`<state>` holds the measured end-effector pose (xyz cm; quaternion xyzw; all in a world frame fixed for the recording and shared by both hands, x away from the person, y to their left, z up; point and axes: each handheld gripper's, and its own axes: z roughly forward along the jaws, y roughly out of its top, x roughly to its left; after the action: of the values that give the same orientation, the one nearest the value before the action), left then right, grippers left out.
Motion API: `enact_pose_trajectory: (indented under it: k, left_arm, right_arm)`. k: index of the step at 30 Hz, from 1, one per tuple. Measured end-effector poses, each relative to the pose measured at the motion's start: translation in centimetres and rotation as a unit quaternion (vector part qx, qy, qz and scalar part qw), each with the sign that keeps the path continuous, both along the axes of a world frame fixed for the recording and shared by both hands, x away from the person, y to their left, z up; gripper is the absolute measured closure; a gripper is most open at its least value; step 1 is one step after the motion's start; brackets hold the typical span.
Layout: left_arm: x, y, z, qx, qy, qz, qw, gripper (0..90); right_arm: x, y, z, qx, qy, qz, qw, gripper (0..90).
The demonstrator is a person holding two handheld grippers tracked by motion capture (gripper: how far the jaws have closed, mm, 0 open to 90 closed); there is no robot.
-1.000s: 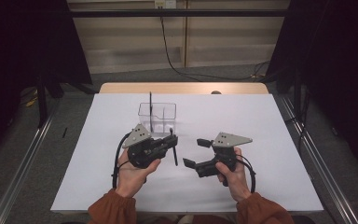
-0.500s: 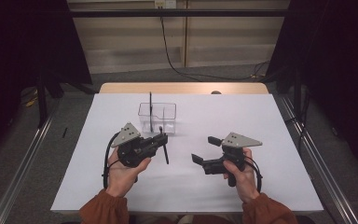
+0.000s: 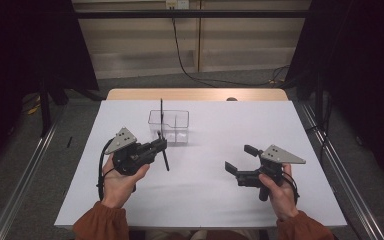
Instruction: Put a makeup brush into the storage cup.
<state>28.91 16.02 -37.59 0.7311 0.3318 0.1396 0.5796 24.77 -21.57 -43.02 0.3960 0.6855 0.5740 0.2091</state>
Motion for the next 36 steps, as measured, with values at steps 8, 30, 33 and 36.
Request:
enact_pose_trajectory:
  k: [8,30,33,36]
  left_arm:
    - [0.3,1.0,0.7,0.002,-0.007,0.012,0.9999,83.8]
    - [3.4,3.9,3.0,-0.003,-0.023,0.053,0.9983,83.8]
    - [3.9,3.9,3.5,-0.004,-0.026,0.053,0.9983,83.8]
    - [4.4,3.9,4.0,-0.006,-0.029,0.052,0.9982,83.9]
  right_arm:
    - [-0.8,-2.0,-0.5,-0.021,-0.004,-0.017,0.9996,1.8]
    - [-3.4,-6.2,-1.4,-0.013,-0.030,-0.085,0.9958,0.0]
    - [-3.4,-6.2,-1.6,-0.011,-0.027,-0.087,0.9957,0.0]
    - [-3.5,-6.1,-1.6,-0.011,-0.031,-0.083,0.9960,0.0]
